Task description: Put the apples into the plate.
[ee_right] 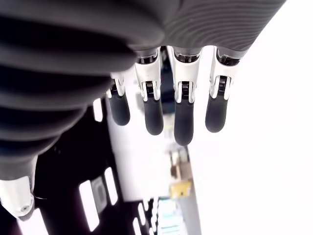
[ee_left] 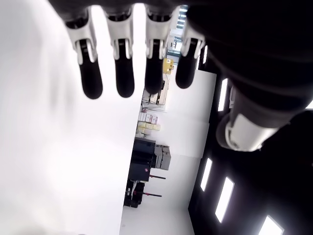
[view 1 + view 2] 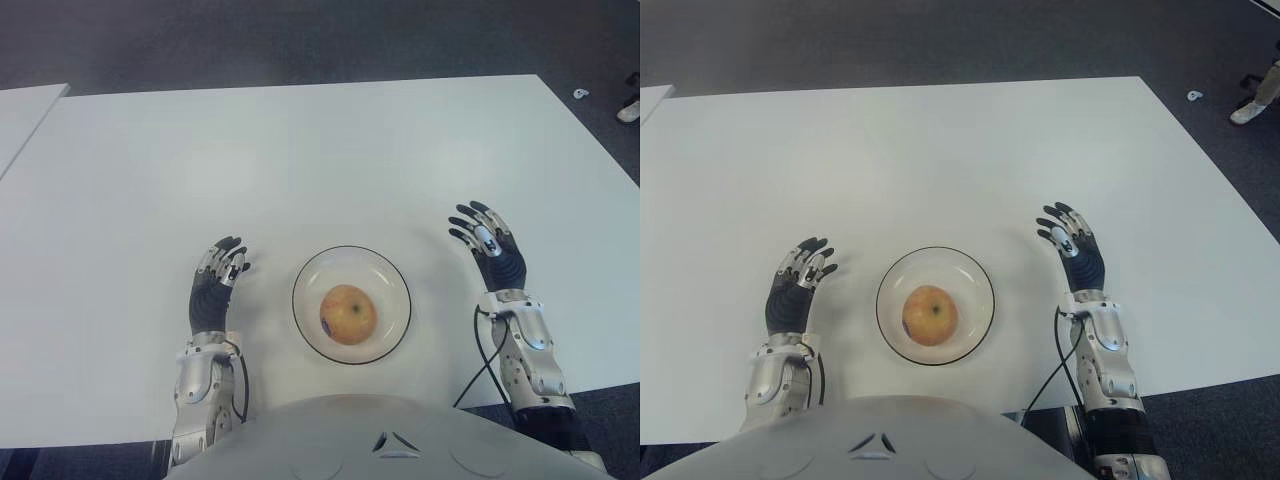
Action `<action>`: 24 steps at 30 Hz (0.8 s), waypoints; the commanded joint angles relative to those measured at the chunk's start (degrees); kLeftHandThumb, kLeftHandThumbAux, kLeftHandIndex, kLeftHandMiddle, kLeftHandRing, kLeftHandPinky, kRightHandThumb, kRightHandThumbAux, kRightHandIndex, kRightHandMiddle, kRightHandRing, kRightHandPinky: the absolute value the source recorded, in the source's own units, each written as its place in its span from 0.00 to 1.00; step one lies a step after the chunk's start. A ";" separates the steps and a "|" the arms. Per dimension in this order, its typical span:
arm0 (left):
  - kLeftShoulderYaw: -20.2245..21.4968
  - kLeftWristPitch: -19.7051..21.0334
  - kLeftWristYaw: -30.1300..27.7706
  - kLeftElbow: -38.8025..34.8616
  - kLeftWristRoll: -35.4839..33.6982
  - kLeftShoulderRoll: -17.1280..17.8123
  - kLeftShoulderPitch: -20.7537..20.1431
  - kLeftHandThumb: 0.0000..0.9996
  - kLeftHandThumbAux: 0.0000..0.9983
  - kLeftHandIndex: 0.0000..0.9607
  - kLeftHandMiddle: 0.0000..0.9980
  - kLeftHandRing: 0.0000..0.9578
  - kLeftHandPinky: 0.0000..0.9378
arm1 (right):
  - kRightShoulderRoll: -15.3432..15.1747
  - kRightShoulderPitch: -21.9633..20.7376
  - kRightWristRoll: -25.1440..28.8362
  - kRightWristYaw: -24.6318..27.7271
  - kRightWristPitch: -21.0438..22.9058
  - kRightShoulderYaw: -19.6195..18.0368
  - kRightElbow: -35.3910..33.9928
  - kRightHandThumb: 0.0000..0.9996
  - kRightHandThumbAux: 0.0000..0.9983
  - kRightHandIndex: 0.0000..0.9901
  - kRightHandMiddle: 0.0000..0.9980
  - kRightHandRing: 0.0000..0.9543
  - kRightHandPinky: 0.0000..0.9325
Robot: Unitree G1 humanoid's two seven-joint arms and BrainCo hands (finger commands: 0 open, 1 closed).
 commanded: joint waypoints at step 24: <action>3.54 1.76 -1.41 5.00 -1.30 1.17 -5.54 0.41 0.59 0.24 0.21 0.25 0.31 | 11.32 -5.05 -9.91 4.22 -3.70 -4.67 15.66 0.32 0.63 0.17 0.29 0.31 0.32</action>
